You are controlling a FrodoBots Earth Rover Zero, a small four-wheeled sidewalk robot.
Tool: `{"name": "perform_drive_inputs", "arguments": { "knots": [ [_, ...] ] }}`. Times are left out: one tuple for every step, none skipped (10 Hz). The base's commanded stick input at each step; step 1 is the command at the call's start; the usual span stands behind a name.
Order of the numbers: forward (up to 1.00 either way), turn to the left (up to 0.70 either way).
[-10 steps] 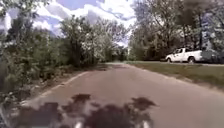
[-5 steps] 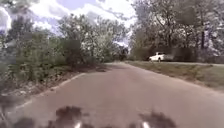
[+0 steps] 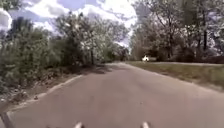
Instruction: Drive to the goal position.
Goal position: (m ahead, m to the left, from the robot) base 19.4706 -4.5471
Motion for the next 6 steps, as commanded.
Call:
{"name": "perform_drive_inputs", "arguments": {
  "knots": [
    [1.00,0.00],
    [1.00,0.00],
    [1.00,0.00],
    [1.00,0.00],
    [1.00,0.00],
    [1.00,0.00]
  ]
}}
